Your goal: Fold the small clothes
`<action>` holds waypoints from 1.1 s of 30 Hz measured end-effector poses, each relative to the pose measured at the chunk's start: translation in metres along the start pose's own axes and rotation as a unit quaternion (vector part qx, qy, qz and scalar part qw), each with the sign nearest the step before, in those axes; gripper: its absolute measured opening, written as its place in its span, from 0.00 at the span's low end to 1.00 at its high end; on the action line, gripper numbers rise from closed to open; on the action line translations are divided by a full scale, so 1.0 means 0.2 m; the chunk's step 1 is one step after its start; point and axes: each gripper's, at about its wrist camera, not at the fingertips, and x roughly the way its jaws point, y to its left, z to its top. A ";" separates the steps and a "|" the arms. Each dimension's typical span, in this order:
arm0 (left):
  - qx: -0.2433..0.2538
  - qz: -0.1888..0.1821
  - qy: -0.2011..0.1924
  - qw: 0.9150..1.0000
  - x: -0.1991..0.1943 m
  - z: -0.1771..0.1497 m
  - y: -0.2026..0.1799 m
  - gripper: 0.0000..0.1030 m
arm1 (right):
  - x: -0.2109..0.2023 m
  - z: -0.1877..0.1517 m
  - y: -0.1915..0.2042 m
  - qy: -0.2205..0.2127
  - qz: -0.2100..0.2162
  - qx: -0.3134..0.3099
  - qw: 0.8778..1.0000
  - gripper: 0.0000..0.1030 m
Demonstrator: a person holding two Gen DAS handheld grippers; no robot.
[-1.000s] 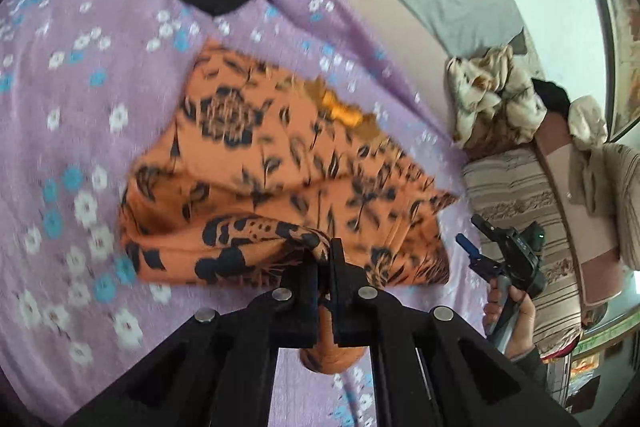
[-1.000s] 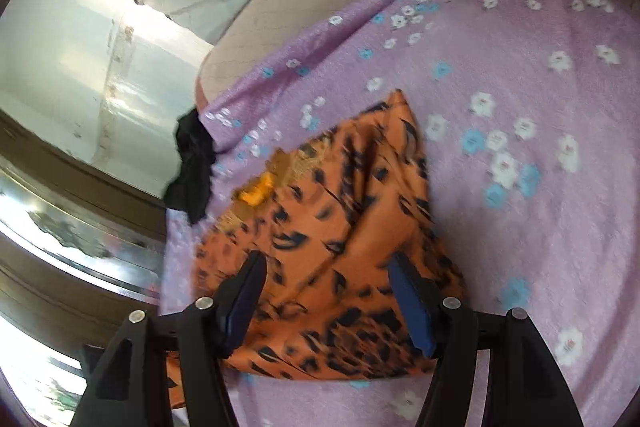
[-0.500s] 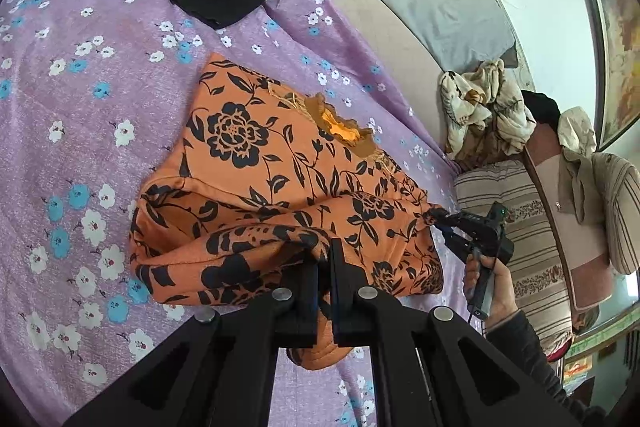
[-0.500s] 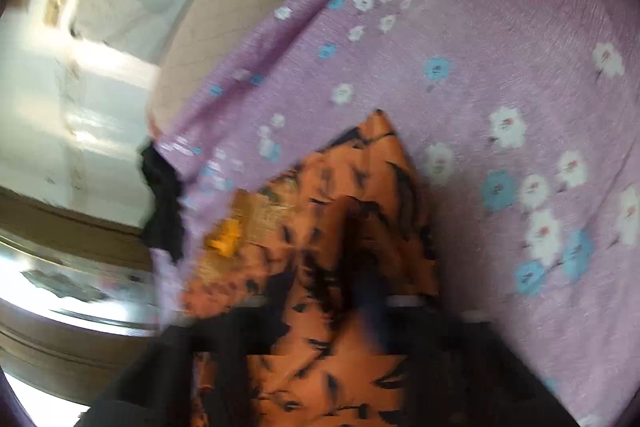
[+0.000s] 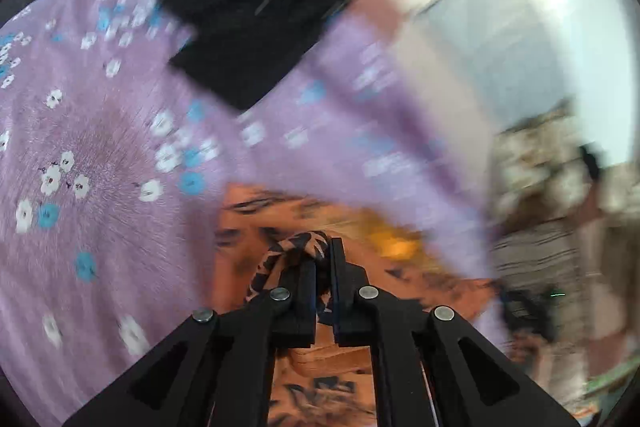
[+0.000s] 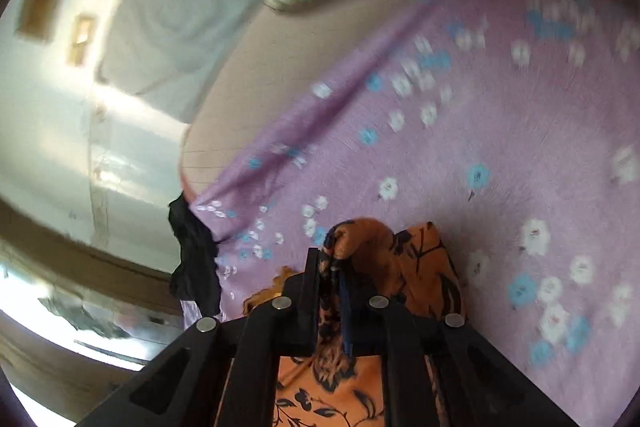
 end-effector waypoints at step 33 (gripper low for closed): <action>-0.019 0.075 -0.107 0.991 -0.32 -0.44 -0.01 0.07 | -0.31 -0.63 0.09 -0.056 0.029 0.047 0.997 0.13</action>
